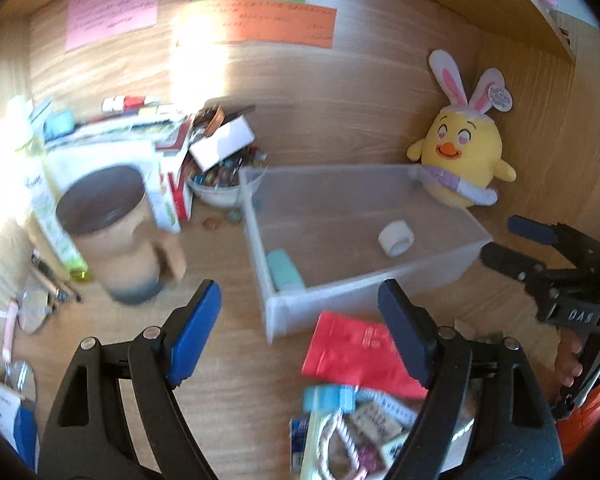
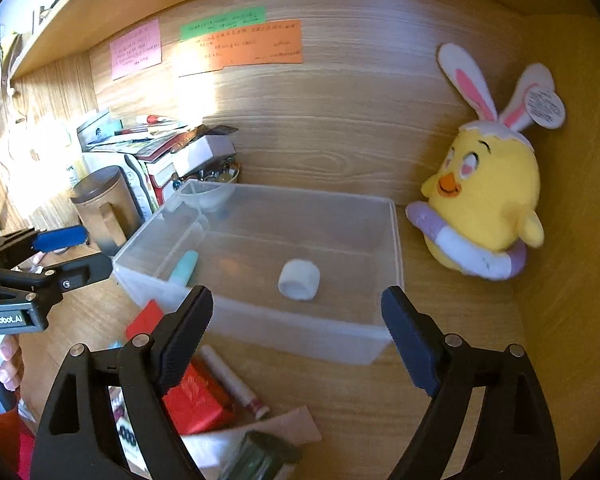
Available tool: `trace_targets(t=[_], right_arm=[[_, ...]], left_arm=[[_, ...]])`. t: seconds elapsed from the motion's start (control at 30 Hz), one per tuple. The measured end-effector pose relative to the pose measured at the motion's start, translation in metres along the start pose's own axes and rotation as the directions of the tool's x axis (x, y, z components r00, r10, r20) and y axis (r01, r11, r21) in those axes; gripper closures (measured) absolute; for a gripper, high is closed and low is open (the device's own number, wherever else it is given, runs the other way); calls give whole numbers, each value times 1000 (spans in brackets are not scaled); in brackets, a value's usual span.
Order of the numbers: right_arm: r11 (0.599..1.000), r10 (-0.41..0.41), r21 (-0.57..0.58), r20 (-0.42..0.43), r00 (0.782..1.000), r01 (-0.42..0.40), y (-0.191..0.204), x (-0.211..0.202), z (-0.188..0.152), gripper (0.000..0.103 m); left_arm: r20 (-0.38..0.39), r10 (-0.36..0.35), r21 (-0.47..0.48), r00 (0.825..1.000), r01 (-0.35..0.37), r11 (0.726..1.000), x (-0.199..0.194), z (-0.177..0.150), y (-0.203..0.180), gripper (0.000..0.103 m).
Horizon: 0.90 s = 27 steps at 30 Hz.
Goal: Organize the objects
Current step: 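Grasp the braided cord with the left gripper while the right grasps the green bottle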
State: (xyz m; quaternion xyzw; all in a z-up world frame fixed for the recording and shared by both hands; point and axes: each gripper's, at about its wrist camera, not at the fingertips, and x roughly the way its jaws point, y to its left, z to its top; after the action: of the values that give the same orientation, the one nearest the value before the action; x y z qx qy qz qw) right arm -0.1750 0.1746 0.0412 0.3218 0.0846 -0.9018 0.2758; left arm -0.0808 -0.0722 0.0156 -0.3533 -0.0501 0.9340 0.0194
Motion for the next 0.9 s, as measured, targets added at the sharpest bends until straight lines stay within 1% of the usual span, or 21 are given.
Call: trace_targets(t=[0.27, 0.4, 0.47, 0.53, 0.67, 0.73, 0.8, 0.87, 0.9], right_arm=[[999, -2, 51, -20, 1000, 3, -4, -14, -36, 19], [997, 2, 81, -42, 999, 2, -4, -15, -54, 19], [996, 6, 91, -55, 998, -1, -4, -16, -62, 19], [995, 11, 99, -67, 998, -4, -2, -16, -69, 19], [993, 14, 115, -84, 996, -4, 1, -16, -83, 19], [992, 24, 126, -94, 995, -12, 2, -16, -89, 20], [991, 30, 133, -106, 994, -16, 3, -14, -93, 20], [989, 29, 145, -112, 993, -13, 4, -12, -97, 23], [988, 35, 150, -117, 993, -17, 4, -12, -99, 27]], left_arm=[[-60, 11, -31, 998, -13, 999, -9, -45, 13, 22], [-77, -6, -37, 997, 3, 999, -15, -63, 14, 22], [-85, -23, -39, 996, 20, 999, -17, -70, 11, 26], [-96, -36, -35, 995, 32, 999, -16, -75, 8, 34], [-119, -59, -27, 991, 56, 998, -12, -84, 2, 45], [-131, -63, -22, 989, 60, 998, -9, -88, -1, 53], [-138, -68, -24, 988, 66, 998, -7, -90, -1, 57], [-143, -75, -30, 987, 72, 997, -5, -93, -1, 60], [-145, -78, -32, 986, 74, 997, -5, -94, -1, 63]])
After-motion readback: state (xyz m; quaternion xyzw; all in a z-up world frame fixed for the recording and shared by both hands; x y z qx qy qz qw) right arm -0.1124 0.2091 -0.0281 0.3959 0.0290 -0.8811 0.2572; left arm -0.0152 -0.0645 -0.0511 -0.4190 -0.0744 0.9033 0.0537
